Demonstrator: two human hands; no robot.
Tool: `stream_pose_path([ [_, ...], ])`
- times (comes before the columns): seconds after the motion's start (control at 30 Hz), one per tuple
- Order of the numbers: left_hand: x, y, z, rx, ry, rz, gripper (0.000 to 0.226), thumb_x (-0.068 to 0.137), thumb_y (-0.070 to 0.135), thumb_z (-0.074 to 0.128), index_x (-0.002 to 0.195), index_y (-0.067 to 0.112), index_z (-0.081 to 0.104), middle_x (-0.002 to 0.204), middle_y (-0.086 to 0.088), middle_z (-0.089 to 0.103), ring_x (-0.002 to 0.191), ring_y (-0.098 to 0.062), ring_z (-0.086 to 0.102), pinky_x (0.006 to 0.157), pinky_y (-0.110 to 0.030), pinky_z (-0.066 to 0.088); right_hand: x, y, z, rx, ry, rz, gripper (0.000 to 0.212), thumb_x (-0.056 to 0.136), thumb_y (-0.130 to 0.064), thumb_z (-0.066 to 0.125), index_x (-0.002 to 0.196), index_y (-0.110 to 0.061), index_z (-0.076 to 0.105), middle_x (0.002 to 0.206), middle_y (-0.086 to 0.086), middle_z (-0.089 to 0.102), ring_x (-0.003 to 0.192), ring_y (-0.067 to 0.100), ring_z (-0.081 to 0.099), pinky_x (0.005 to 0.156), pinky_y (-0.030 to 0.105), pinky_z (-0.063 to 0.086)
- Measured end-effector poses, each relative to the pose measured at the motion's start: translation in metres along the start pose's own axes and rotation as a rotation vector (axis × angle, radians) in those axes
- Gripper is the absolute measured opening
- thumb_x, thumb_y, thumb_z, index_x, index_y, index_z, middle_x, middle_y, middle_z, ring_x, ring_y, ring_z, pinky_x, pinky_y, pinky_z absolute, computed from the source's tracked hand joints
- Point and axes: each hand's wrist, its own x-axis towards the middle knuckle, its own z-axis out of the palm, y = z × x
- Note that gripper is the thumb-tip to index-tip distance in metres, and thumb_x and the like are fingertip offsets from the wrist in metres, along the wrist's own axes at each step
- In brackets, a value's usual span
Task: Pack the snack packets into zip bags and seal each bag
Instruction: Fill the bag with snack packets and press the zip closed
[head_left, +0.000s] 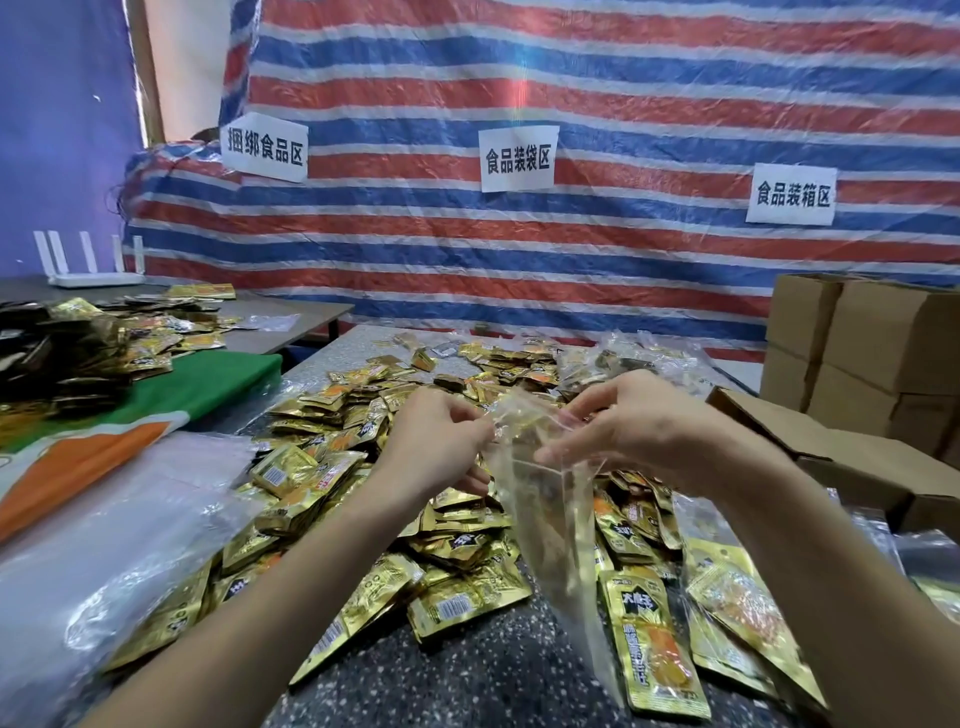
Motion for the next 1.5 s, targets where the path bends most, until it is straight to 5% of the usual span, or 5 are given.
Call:
stream_pose_path([
  [0.27, 0.0, 0.011, 0.001, -0.08, -0.012, -0.001, 0.022, 0.092, -0.006, 0.054, 0.078, 0.001, 0.069, 0.073, -0.016, 0.066, 0.044, -0.018, 0.065, 0.042, -0.022, 0.051, 0.001, 0.004, 0.002, 0.236, 0.064, -0.051, 0.005, 0.08, 0.005, 0.075, 0.082, 0.002, 0.073, 0.074, 0.01, 0.073, 0.054, 0.012, 0.067, 0.05, 0.019, 0.052],
  [0.6, 0.003, 0.007, -0.002, -0.115, 0.012, -0.008, 0.025, 0.091, -0.001, 0.059, 0.068, 0.0, 0.068, 0.058, -0.008, 0.066, 0.047, -0.024, 0.067, 0.044, -0.027, 0.056, 0.041, 0.068, 0.008, -0.194, 0.11, 0.151, 0.02, 0.092, -0.017, 0.069, 0.096, 0.003, 0.068, 0.074, 0.006, 0.063, 0.048, 0.01, 0.052, 0.043, 0.02, 0.043],
  [0.93, -0.001, 0.004, 0.001, -0.113, -0.044, 0.013, 0.015, 0.094, 0.005, 0.06, 0.084, 0.001, 0.071, 0.06, -0.002, 0.066, 0.048, -0.019, 0.065, 0.047, -0.026, 0.054, 0.038, 0.147, 0.039, -0.941, -0.115, 0.506, 0.071, 0.064, -0.076, 0.076, 0.103, -0.018, 0.062, 0.11, -0.004, 0.066, 0.104, 0.021, 0.064, 0.094, 0.037, 0.053],
  [1.3, -0.001, 0.001, 0.002, -0.111, -0.047, 0.01, 0.016, 0.094, 0.005, 0.059, 0.086, -0.001, 0.071, 0.068, -0.014, 0.065, 0.045, -0.018, 0.063, 0.046, -0.027, 0.054, 0.036, 0.128, 0.023, -0.421, -0.006, 0.5, 0.053, 0.066, -0.04, 0.087, 0.088, -0.01, 0.05, 0.09, 0.009, 0.06, 0.066, 0.026, 0.068, 0.041, 0.028, 0.053],
  [1.5, -0.003, 0.003, 0.003, -0.135, -0.054, -0.006, 0.015, 0.092, -0.001, 0.057, 0.085, -0.003, 0.071, 0.08, -0.019, 0.068, 0.044, -0.017, 0.063, 0.044, -0.024, 0.052, 0.024, 0.081, -0.008, 0.18, 0.137, 0.115, 0.042, 0.071, -0.025, 0.086, 0.102, -0.002, 0.069, 0.102, 0.019, 0.071, 0.078, 0.028, 0.074, 0.06, 0.036, 0.062],
])
